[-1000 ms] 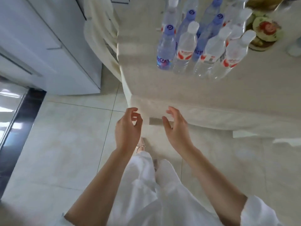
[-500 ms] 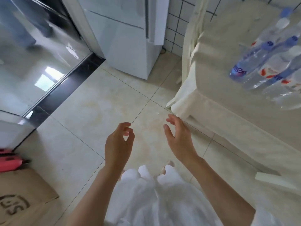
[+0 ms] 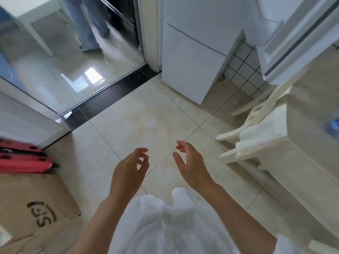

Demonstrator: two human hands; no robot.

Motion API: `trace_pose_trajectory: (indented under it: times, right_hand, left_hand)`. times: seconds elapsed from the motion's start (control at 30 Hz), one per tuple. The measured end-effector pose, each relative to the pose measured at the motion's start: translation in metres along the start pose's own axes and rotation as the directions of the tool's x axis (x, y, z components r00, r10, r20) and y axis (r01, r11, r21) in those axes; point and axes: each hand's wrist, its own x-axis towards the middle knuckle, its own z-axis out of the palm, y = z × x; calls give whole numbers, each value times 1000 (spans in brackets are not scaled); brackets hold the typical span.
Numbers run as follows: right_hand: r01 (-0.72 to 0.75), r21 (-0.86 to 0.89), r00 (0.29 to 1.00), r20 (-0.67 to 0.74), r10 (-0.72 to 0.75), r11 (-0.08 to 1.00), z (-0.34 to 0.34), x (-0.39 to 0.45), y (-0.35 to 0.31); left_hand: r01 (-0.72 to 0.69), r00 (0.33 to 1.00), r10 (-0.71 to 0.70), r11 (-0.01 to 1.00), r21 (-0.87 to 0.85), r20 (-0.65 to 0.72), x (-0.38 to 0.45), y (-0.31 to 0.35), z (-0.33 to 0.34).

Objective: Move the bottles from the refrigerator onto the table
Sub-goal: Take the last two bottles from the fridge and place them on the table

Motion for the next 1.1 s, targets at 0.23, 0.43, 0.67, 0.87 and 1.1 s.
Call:
trace_pose_trajectory:
  times: [0.23,0.43,0.67,0.87,1.1]
  right_hand:
    - [3,-9,1000,4,-3,1000,16,48,-32]
    - [-9,2,999,-38,9,1000,9,126,-49]
    - [-18,-42,1000,-24,17,999,-17,231,-68]
    - [-20,-26,987,-161,16,999,-70,340,-90]
    - [-55,10,958,-280,56,998,-112,452,-109]
  left_hand:
    - [31,1000,-31,998,-61,2,64,-23,-32]
    - [48,999,-46,993,-110,18,147,-19,-43]
    - [0,1000,-1,988,-153,-3,258,7,-48]
    - [-49,997,59,976,-210,42,377,42,-50]
    - [-169,976,191,965,-199,100,517,89,-50]
